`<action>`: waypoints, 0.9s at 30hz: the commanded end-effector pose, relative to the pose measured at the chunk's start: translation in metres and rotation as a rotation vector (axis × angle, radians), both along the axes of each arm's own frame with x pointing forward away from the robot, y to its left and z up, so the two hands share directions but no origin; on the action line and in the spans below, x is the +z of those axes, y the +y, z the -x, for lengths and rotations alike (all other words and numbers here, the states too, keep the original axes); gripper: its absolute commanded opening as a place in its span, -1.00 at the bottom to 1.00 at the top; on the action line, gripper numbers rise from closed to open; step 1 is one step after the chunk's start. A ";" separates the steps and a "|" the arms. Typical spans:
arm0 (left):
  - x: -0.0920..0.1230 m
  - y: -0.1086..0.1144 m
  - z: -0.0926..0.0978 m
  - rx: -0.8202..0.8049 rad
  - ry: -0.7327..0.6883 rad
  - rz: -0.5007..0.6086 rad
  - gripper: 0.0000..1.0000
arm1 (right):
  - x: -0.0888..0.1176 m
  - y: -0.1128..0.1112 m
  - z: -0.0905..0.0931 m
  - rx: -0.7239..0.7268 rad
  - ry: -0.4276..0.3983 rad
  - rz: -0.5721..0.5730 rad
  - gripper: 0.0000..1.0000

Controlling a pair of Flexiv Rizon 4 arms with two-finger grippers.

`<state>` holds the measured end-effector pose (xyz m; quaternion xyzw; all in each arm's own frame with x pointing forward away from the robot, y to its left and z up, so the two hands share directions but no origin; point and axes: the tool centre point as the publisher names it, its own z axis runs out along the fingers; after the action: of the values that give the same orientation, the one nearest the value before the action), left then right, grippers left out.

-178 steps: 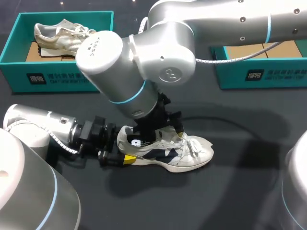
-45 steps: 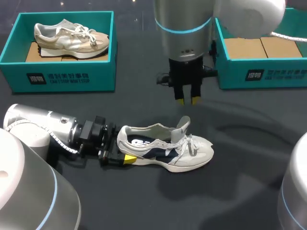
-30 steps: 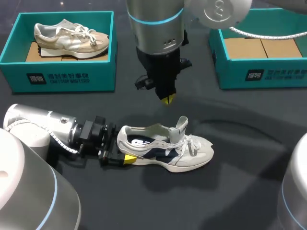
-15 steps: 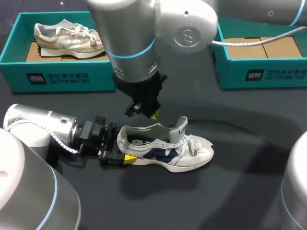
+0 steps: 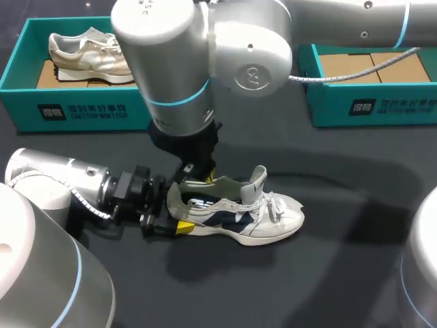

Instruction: Take the shoe out of the shoebox, open the shoe tongue, remove and reinsert the insole, then place the shoe into the shoebox

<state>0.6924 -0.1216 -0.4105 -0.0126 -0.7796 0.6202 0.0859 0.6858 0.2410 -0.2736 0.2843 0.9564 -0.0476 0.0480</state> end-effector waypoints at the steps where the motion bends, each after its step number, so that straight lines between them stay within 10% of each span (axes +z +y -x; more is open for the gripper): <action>1: -0.002 -0.001 -0.001 0.002 0.000 -0.002 -1.00 | -0.001 -0.007 -0.003 0.001 0.019 -0.027 -1.00; 27: -0.002 -0.001 -0.001 0.002 0.000 -0.002 -1.00 | -0.032 0.000 -0.005 0.100 0.047 -0.047 -1.00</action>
<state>0.6925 -0.1216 -0.4105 -0.0125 -0.7796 0.6202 0.0858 0.6914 0.2405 -0.3046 0.2361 0.9711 -0.0288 0.0203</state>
